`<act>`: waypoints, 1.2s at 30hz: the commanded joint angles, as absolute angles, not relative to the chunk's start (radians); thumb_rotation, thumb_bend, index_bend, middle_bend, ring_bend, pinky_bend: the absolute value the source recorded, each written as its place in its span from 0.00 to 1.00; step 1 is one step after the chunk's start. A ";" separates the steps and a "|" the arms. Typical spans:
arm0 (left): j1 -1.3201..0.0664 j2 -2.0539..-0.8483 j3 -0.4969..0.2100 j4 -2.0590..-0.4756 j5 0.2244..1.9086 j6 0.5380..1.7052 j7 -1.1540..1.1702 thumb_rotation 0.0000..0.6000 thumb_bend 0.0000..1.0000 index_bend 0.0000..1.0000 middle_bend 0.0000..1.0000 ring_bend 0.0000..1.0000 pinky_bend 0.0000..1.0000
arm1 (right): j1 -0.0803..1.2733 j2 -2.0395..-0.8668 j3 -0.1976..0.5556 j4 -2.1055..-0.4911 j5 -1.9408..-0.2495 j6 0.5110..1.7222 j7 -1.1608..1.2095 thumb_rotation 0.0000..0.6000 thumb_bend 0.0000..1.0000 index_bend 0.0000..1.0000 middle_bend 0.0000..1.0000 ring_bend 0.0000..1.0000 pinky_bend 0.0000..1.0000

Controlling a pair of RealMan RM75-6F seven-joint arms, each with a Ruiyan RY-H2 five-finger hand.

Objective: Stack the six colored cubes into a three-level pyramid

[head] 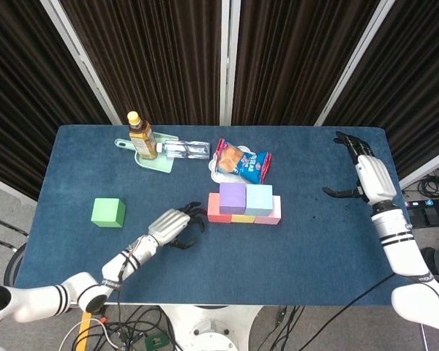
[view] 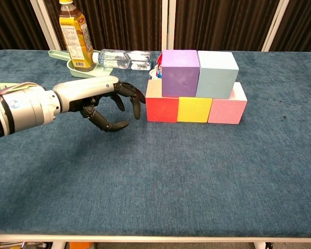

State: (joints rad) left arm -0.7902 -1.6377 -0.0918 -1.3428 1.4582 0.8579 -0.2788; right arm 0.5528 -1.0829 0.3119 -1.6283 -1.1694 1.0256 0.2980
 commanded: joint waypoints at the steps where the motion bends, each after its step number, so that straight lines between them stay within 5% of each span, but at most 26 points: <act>1: -0.792 -1.640 -0.092 -1.340 1.457 0.859 -0.279 1.00 0.37 0.43 0.14 0.01 0.27 | 0.552 -1.084 0.311 -1.626 -1.171 1.025 0.300 1.00 0.00 0.00 0.15 0.00 0.00; 36: -0.751 -1.574 -0.087 -1.368 1.414 0.923 -0.228 1.00 0.37 0.43 0.12 0.01 0.27 | 0.546 -1.122 0.286 -1.549 -1.157 1.016 0.238 1.00 0.01 0.00 0.15 0.00 0.00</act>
State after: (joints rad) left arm -0.7649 -1.5896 -0.0830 -1.3573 1.4232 0.9036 -0.2441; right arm 0.5449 -1.1143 0.2929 -1.5620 -1.1616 1.0201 0.2572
